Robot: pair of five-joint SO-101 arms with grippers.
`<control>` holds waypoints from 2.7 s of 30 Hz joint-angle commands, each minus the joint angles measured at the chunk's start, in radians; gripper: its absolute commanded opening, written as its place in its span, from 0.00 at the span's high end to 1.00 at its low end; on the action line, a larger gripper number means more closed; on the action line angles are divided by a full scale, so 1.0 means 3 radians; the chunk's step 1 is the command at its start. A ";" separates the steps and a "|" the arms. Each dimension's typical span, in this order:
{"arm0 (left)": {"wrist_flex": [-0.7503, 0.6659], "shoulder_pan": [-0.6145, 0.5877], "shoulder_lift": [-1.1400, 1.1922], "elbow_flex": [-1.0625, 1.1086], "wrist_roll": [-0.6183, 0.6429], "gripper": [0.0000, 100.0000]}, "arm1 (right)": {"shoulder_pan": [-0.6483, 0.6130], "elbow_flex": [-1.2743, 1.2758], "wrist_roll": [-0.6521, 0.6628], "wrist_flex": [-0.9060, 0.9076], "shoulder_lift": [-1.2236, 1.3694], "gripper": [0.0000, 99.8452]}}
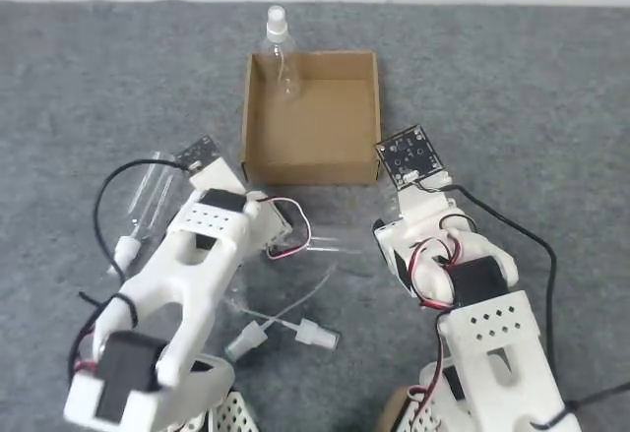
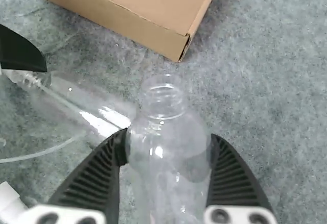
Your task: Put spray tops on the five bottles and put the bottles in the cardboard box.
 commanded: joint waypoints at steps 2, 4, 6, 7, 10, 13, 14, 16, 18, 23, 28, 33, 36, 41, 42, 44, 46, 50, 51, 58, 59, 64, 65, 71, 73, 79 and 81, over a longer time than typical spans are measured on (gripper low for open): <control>0.0020 0.0000 0.0102 -0.0228 0.0026 0.81 | 0.0043 -0.0015 -0.0005 -0.0049 -0.0115 0.91; 0.0010 0.0000 0.0138 -0.0233 0.0026 0.81 | 0.0043 -0.0015 -0.0005 -0.0049 -0.0115 0.91; 0.0005 -0.0005 0.0148 -0.0233 0.0031 0.81 | 0.0043 -0.0015 -0.0005 -0.0049 -0.0115 0.91; 0.0005 -0.0031 0.0148 -0.0238 0.0036 0.81 | 0.0043 -0.0015 -0.0005 -0.0049 -0.0115 0.91; -0.0082 -0.0194 0.0148 -0.0263 0.0138 0.81 | 0.0043 -0.0015 -0.0005 -0.0049 -0.0115 0.91; -0.0143 -0.0312 0.0153 -0.0269 0.0133 0.81 | 0.0043 -0.0015 -0.0005 -0.0049 -0.0115 0.91; -0.0138 -0.0312 0.0153 -0.0269 0.0133 0.81 | 0.0043 -0.0015 -0.0005 -0.0049 -0.0115 0.91; -0.0138 -0.0307 0.0153 -0.0263 0.0133 0.81 | 0.0043 -0.0015 -0.0005 -0.0049 -0.0115 0.91; -0.0138 -0.0307 0.0153 -0.0263 0.0133 0.81 | 0.0043 -0.0015 -0.0005 -0.0049 -0.0115 0.91; -0.0143 -0.0307 0.0159 -0.0263 0.0133 0.81 | 0.0043 -0.0015 -0.0005 -0.0049 -0.0115 0.91; -0.0143 -0.0276 0.0159 -0.0258 0.0123 0.81 | 0.0043 -0.0015 -0.0005 -0.0049 -0.0115 0.91; -0.0143 -0.0276 0.0251 -0.0284 0.0123 0.81 | 0.0043 0.0036 -0.0005 -0.0074 -0.0141 0.91; -0.0215 -0.0281 0.0481 -0.0371 0.0123 0.81 | 0.0043 0.0036 -0.0005 -0.0074 -0.0146 0.91; -0.0066 -0.0307 0.0629 -0.0570 0.0123 0.87 | 0.0043 0.0036 -0.0005 -0.0074 -0.0146 0.91; -0.0020 -0.0307 0.0629 -0.0606 0.0123 0.90 | 0.0043 0.0036 -0.0005 -0.0074 -0.0146 0.91; 0.0041 -0.0307 0.0629 -0.0652 0.0123 0.97 | 0.0043 0.0036 -0.0005 -0.0074 -0.0146 0.91; 0.0046 -0.0307 0.0629 -0.0662 0.0123 0.99 | 0.0043 0.0036 -0.0005 -0.0074 -0.0146 0.91; 0.0046 -0.0312 0.0624 -0.0673 0.0118 0.99 | 0.0043 0.0036 -0.0005 -0.0074 -0.0146 0.91; 0.0046 -0.0312 0.0614 -0.0673 0.0118 0.99 | 0.0043 0.0036 -0.0005 -0.0074 -0.0146 0.91; 0.0077 -0.0460 0.0097 -0.0524 0.0118 0.99 | 0.0043 0.0036 -0.0005 -0.0074 -0.0146 0.91; 0.0077 -0.0496 0.0005 -0.0494 0.0118 0.99 | 0.0043 0.0036 -0.0005 -0.0074 -0.0146 0.91; 0.0072 -0.0542 -0.0476 -0.0299 0.0118 0.99 | 0.0043 0.0041 -0.0005 -0.0074 -0.0146 0.91; 0.0072 -0.0542 -0.0568 -0.0258 0.0118 0.99 | 0.0043 0.0041 -0.0005 -0.0074 -0.0146 0.91; 0.0072 -0.0542 -0.1043 -0.0064 0.0118 0.99 | 0.0043 0.0041 -0.0005 -0.0074 -0.0146 0.91; 0.0072 -0.0547 -0.1187 -0.0008 0.0118 0.99 | 0.0043 0.0041 -0.0005 -0.0079 -0.0146 0.91; 0.0066 -0.0685 -0.1611 0.0125 0.0118 0.99 | 0.0043 0.0041 -0.0005 -0.0079 -0.0146 0.91; 0.0020 -0.0808 -0.1734 0.0156 0.0118 0.99 | 0.0038 0.0046 -0.0005 -0.0079 -0.0146 0.91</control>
